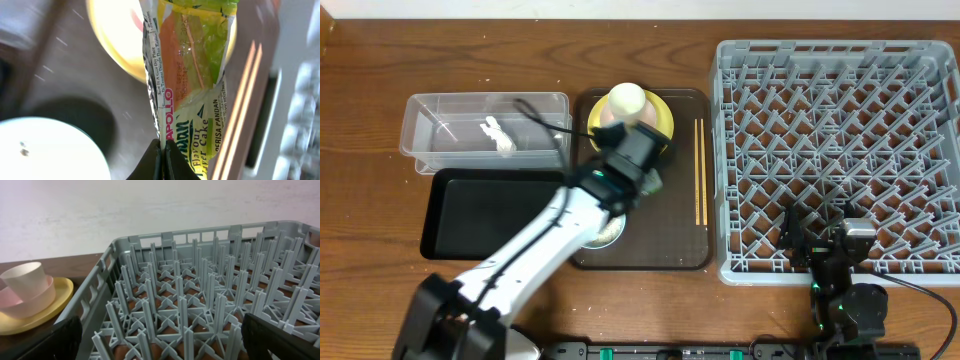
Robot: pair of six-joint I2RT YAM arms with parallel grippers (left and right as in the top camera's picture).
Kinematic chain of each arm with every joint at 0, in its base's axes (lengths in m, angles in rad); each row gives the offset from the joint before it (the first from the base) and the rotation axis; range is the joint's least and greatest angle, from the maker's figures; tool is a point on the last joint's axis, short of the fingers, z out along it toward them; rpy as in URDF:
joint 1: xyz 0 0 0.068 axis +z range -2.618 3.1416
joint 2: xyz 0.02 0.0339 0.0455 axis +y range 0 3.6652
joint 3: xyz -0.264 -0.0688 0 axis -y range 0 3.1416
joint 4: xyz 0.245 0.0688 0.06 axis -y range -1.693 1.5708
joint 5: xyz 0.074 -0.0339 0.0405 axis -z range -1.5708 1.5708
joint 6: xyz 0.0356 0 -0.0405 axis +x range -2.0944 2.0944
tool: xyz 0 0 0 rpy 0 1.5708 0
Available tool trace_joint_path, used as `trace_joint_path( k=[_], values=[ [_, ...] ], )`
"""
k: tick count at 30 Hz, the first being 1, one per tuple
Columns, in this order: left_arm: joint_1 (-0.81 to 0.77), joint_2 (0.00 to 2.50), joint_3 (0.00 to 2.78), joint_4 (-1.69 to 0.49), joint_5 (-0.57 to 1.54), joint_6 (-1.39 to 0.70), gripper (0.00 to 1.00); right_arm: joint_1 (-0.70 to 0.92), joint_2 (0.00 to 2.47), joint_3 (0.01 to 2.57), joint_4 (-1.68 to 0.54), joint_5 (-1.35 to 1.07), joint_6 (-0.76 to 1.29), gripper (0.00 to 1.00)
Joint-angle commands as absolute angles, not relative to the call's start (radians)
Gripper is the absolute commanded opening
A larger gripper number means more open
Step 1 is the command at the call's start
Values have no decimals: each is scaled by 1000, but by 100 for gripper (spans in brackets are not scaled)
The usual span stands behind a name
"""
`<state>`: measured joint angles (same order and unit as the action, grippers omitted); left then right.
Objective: Sort waste into correct bins and load items into the dishwasher rack
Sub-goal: 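Carry the wrapper left and release it into the clear bin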
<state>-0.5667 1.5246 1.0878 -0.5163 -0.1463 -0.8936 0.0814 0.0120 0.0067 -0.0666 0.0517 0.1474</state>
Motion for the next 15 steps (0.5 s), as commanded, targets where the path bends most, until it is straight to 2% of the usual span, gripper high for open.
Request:
trace_joint_path(
  k=[1, 9, 15],
  values=[
    [-448, 1484, 1095, -513, -176, -889, 6, 75, 7, 6, -70, 51, 133, 99],
    [-168, 1484, 1095, -428, -176, -889, 6, 75, 9, 6, -70, 51, 133, 99],
    [-52, 1503, 1095, -362, -176, -896, 6, 75, 9, 6, -70, 51, 133, 99]
  ],
)
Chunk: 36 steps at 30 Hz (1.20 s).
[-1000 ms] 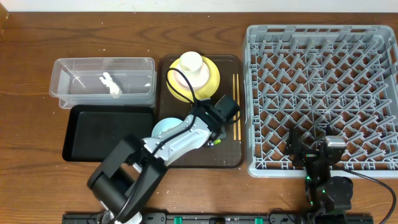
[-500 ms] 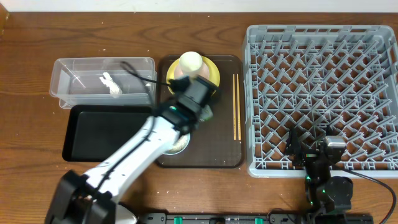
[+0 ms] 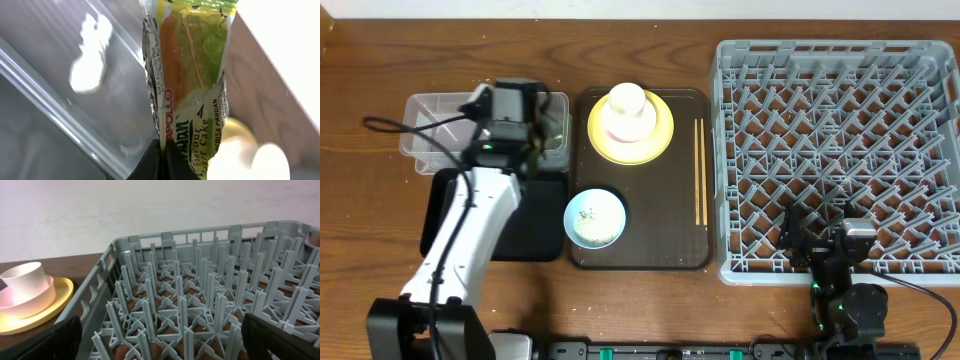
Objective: Sort waste into correct bins and load items into the dishwasher rack
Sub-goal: 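Carry the wrapper left and release it into the clear bin, then move the left gripper to the light-blue rice bowl and grip its rim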
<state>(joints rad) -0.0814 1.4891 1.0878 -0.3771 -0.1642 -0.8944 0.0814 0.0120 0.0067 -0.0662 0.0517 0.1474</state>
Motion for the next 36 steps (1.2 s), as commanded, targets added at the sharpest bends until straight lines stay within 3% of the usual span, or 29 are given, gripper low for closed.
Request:
trace_joint_path(
  k=[1, 15, 16, 18, 19, 20, 24, 30, 36],
  values=[
    [-43, 1506, 1095, -351, -176, -896, 6, 75, 9, 6, -70, 51, 133, 99],
    [-29, 1604, 1095, -311, -176, -896, 8, 75, 9, 6, -70, 52, 133, 99],
    [-29, 1605, 1095, -307, -176, -896, 13, 75, 9, 6, -70, 51, 133, 99],
    [-29, 1605, 1095, -300, -176, -896, 39, 75, 9, 6, -70, 52, 133, 99],
    [-29, 1603, 1095, -294, -176, -896, 47, 75, 9, 6, -70, 52, 133, 99],
    [-29, 1602, 1095, -292, -176, -896, 49, 75, 9, 6, -70, 51, 133, 99],
    [-30, 1572, 1095, -293, -116, -891, 50, 75, 9, 6, -70, 52, 133, 99],
    [-37, 1451, 1095, -307, 164, -797, 49, 75, 9, 6, -70, 51, 133, 99],
    [-81, 1356, 1095, -450, 326, -688, 32, 75, 9, 6, -70, 51, 133, 99]
  ],
)
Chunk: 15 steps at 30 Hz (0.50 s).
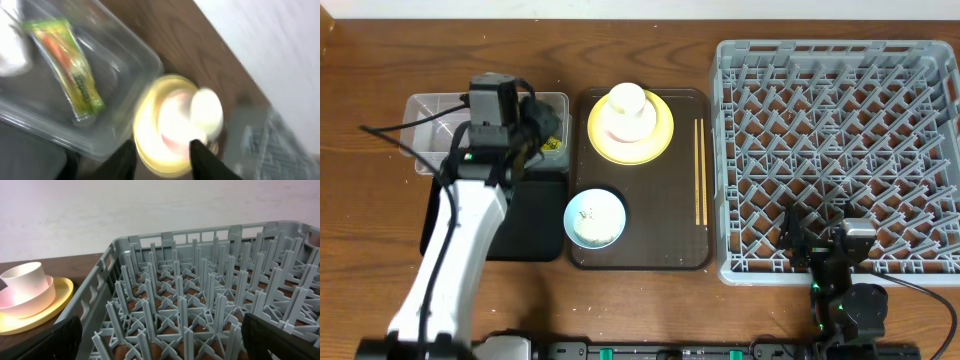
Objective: Sort waste into correct bins and load items into the dishwasher rack
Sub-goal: 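Move the left gripper to the light-blue rice bowl and grip its rim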
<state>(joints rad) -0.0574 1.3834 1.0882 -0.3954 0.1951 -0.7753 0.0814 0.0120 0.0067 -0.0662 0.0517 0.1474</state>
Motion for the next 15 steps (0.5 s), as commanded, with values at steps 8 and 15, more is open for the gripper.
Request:
trace_joint_path(
  k=[8, 15],
  values=[
    [-208, 1374, 1090, -776, 332, -620, 6, 75, 9, 6, -70, 51, 133, 99],
    [-363, 1386, 1054, -800, 297, -569, 24, 75, 9, 6, -70, 51, 133, 99]
  ],
)
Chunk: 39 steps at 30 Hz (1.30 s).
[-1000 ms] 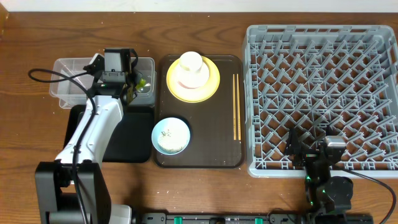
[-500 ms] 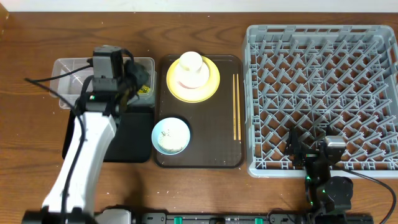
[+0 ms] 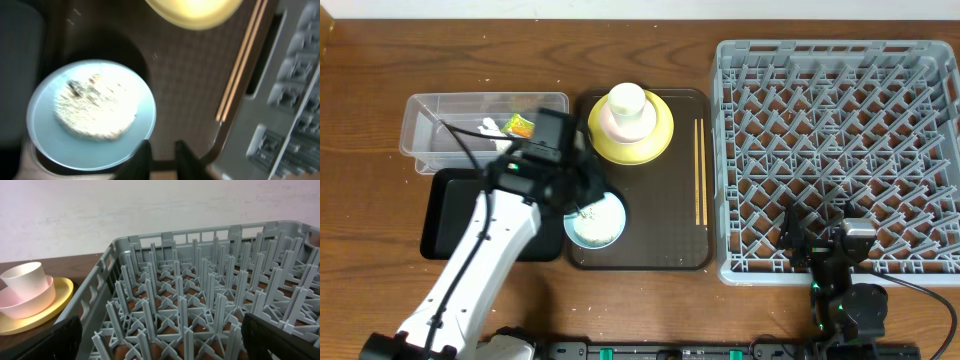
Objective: Sort waste into correct bins and load items into the dishwasher rack
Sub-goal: 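Move the left gripper to the light-blue rice bowl and grip its rim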
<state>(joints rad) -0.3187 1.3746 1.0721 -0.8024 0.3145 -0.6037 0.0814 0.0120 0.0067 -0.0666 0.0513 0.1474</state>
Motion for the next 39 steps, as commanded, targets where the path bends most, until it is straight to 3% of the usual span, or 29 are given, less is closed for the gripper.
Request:
trace_joint_path(
  k=[1, 10, 18, 22, 25, 28, 38, 39],
  values=[
    [-388, 1390, 1051, -799, 258, -569, 27, 75, 9, 6, -70, 51, 133, 99],
    [-571, 1449, 1051, -777, 68, -570, 38, 75, 9, 6, -70, 51, 133, 99],
    [-660, 1530, 1051, -776, -72, -580, 39, 75, 9, 6, -70, 51, 133, 99],
    [-669, 1571, 1051, -774, -158, -580, 38, 75, 9, 6, -70, 51, 133, 99],
    [-669, 1602, 1051, -765, -159, -580, 37, 75, 9, 6, -70, 51, 133, 99],
    [-669, 1633, 1051, -761, -159, -580, 30, 75, 9, 6, -70, 51, 133, 99],
    [-669, 1714, 1051, -750, -158, -581, 29, 75, 9, 6, -70, 51, 133, 99],
    [-669, 1718, 1051, -750, -158, -581, 25, 75, 9, 6, -70, 51, 133, 99]
  ],
)
